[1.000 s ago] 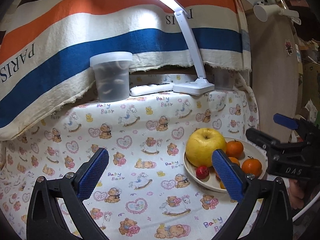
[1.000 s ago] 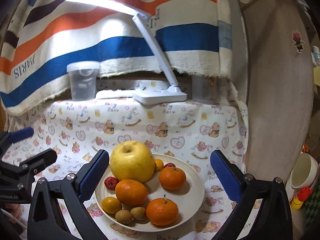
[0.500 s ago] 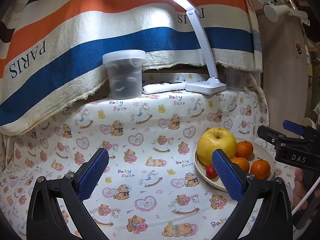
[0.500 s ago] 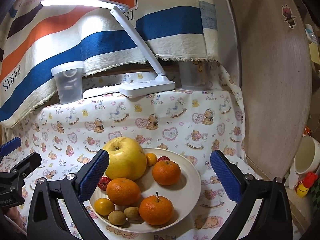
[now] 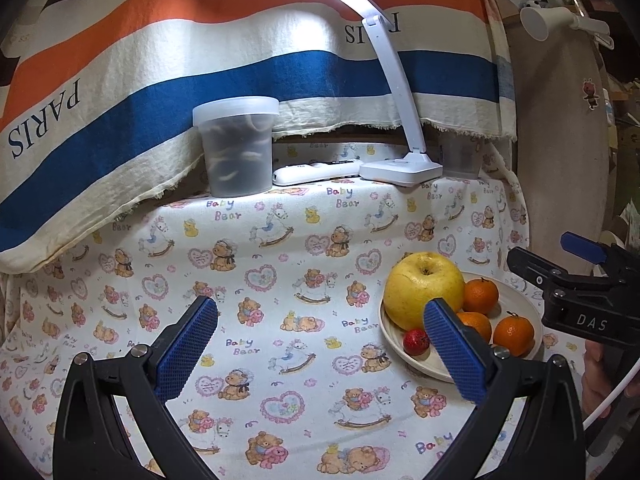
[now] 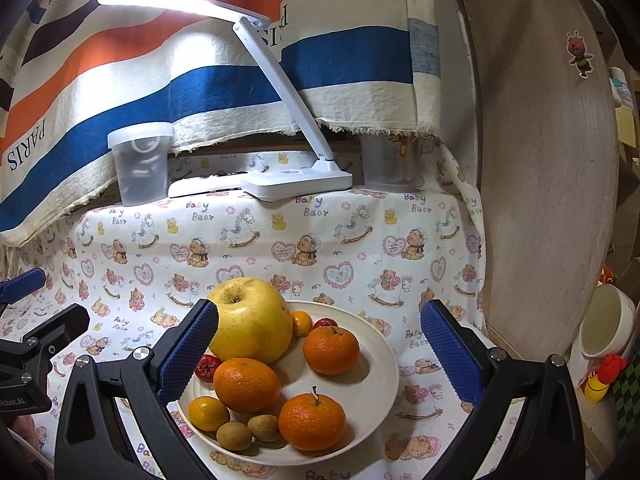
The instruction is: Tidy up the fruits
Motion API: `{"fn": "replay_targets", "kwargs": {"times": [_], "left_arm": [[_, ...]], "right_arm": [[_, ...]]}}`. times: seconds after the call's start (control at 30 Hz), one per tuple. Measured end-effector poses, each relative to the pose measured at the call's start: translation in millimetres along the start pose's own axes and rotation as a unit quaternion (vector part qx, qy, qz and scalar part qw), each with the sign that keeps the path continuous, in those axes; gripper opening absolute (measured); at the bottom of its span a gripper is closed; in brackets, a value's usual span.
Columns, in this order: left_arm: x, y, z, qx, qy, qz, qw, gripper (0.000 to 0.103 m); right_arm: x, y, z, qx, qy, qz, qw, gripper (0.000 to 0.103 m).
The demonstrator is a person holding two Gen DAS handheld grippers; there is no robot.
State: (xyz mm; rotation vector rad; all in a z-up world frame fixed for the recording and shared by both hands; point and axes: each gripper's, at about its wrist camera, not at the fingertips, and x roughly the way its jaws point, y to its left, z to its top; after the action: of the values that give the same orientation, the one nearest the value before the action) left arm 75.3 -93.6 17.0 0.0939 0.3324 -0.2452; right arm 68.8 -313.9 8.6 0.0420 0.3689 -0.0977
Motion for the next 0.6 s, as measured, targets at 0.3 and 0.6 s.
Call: {"fn": "replay_targets", "kwargs": {"times": [0.3,0.6], "left_arm": [[-1.5,-0.6,0.0,0.002,-0.004,0.003,1.0000,0.102],[-3.2,2.2,-0.2,-0.004,-0.008,0.021,0.9997,0.102]], "right_arm": [[0.1,0.6,0.3,-0.004,-0.001,0.000,1.000,0.102],[-1.1,0.3,-0.6,-0.006,-0.002,-0.002,1.000,0.102]]}}
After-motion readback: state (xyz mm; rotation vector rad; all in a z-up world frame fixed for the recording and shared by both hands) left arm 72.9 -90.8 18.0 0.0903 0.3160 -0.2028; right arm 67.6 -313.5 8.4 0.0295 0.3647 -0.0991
